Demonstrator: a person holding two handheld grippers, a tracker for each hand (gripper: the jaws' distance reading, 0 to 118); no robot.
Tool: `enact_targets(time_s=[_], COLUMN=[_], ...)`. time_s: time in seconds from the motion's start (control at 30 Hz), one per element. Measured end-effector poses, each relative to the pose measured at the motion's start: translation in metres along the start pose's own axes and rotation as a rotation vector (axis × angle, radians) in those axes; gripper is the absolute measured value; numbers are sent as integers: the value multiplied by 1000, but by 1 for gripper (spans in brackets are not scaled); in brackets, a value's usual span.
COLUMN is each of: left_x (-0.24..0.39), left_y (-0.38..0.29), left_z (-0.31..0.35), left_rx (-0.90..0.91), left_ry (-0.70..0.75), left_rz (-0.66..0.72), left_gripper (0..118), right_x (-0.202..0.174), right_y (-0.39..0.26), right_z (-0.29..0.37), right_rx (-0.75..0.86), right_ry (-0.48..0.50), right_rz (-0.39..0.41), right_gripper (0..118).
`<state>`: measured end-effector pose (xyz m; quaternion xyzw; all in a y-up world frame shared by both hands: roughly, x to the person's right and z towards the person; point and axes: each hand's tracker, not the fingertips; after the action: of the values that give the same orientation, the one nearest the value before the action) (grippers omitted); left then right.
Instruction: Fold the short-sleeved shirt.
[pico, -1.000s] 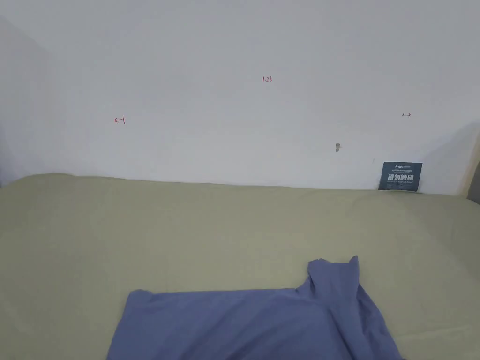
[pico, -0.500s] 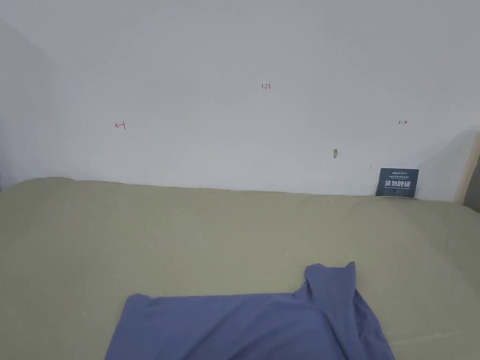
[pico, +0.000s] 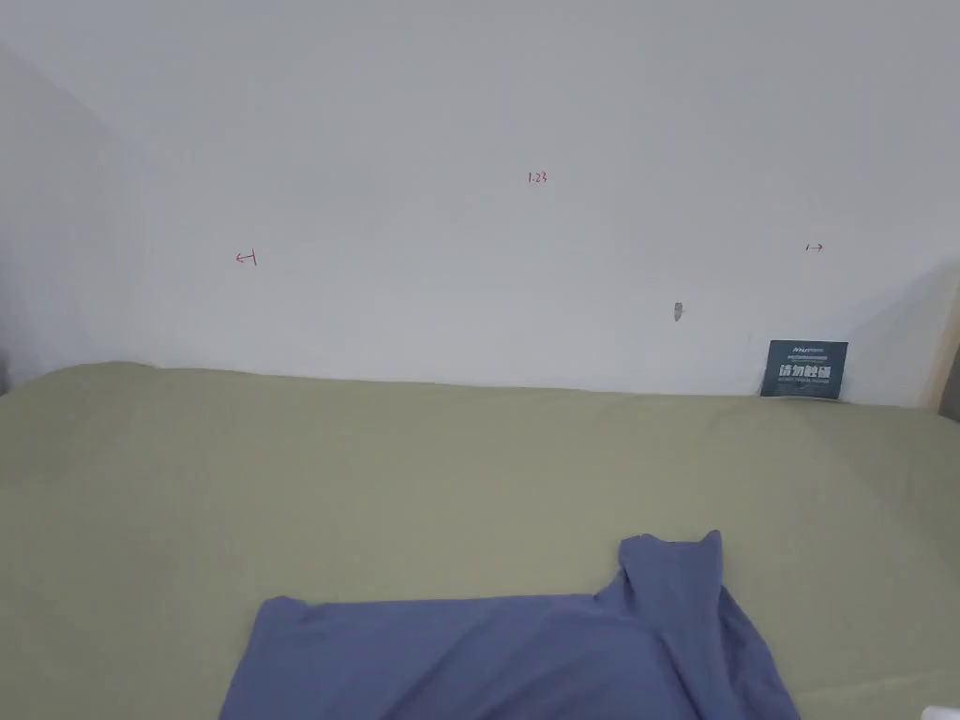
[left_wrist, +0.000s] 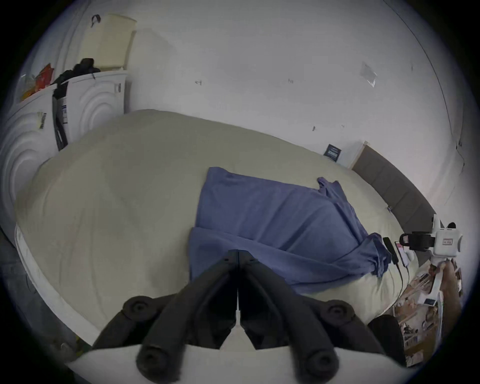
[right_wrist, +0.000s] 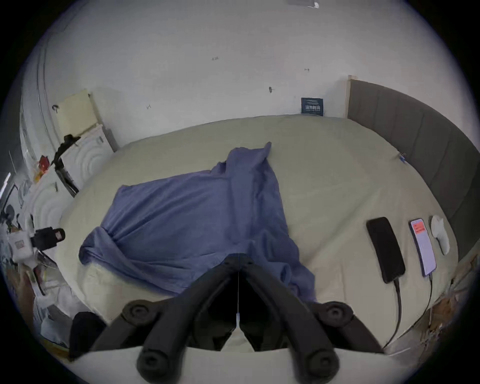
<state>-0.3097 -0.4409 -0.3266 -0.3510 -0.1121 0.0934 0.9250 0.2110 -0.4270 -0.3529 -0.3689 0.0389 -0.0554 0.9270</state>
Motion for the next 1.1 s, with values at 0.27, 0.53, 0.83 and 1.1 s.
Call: enact_targets(time_s=[0.27,0.53,0.83,1.1], left_x=[-22,-72,-61,-55], left_y=[98,169,150,149], left_z=[-94,-228,-272,-276], left_rx=[11,-172,-208,-209], left_ry=[68,103,147,149], left_rz=[-4,-7,-141,-117], left_gripper=[0,98,20,9], right_x=[-14,13,49,52], right_y=[35,109,179,197], right_z=[-47,-104,-206,-296], right_rx=[-17,-2,-141,-232], right_ry=[62,2,-9,-168], right_rz=[64,78,68,106], right_gripper=[0,0,66,99])
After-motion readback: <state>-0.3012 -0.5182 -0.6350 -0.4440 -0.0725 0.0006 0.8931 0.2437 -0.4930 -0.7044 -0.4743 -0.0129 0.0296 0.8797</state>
